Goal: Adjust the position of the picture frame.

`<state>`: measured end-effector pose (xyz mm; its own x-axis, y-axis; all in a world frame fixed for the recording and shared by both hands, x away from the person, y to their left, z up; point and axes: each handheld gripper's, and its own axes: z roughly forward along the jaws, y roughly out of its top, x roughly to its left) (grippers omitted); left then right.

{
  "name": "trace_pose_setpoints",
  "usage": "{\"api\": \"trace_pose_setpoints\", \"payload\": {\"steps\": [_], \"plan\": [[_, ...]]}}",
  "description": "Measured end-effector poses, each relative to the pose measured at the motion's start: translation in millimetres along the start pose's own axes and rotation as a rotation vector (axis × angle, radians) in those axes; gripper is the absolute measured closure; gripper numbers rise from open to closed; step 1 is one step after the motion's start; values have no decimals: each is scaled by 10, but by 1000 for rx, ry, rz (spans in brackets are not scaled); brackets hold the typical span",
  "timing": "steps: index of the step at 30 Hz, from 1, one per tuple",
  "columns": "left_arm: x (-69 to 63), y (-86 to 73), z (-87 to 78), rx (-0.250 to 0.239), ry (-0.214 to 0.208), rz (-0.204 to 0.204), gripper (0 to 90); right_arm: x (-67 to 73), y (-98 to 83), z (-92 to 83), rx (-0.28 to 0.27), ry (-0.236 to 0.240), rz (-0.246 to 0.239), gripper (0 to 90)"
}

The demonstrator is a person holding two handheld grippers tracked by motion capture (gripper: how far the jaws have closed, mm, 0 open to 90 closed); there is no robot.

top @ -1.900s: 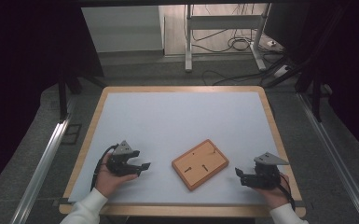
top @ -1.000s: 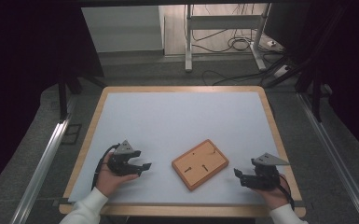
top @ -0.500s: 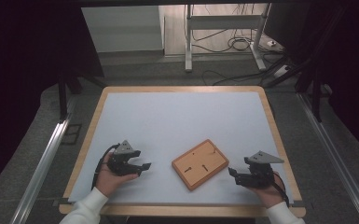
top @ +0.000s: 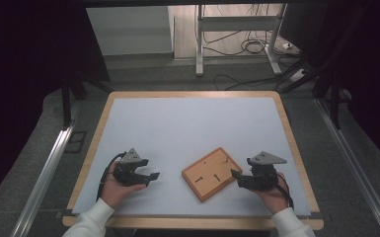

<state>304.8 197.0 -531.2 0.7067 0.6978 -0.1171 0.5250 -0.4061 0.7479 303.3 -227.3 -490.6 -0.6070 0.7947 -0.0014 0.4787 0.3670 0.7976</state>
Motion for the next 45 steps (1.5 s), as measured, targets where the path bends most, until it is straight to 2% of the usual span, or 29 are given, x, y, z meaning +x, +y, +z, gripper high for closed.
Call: {"api": "trace_pose_setpoints", "payload": {"steps": [10, 14, 19, 22, 26, 27, 28, 30, 31, 32, 34, 37, 39, 45], "plan": [[4, -5, 14, 14, 1, 6, 285, 32, 117, 154, 6, 15, -17, 298], [5, -10, 24, 21, -2, 8, 285, 47, 165, 277, 25, 19, -33, 324], [10, -12, 27, 22, 1, 7, 285, 42, 194, 430, 60, 19, -28, 370], [9, -14, 31, 24, 0, 8, 285, 27, 209, 509, 61, 21, -23, 439], [8, -15, 31, 26, -1, 6, 285, 20, 210, 576, 60, 12, -27, 613], [10, -16, 31, 26, -1, 7, 285, 20, 210, 576, 60, 12, -27, 613], [11, -18, 32, 25, -2, 5, 285, 10, 207, 593, 58, 22, -20, 713], [13, -19, 33, 26, -2, 6, 285, 3, 206, 599, 54, 27, -17, 744], [13, -19, 34, 26, -3, 6, 284, 0, 205, 613, 48, 38, -11, 816], [15, -19, 38, 28, -6, 11, 284, 2, 205, 619, 47, 29, -10, 832], [16, -20, 42, 29, -6, 11, 284, -15, 203, 627, 44, 34, -5, 836], [18, -20, 47, 31, -6, 11, 284, -64, 190, 622, 36, 67, 37, 840], [18, -21, 51, 33, -7, 11, 284, -57, 187, 620, 28, 63, 36, 842], [23, -22, 50, 31, -10, 8, 284, -67, 195, 607, 14, 92, 54, 837]]}}
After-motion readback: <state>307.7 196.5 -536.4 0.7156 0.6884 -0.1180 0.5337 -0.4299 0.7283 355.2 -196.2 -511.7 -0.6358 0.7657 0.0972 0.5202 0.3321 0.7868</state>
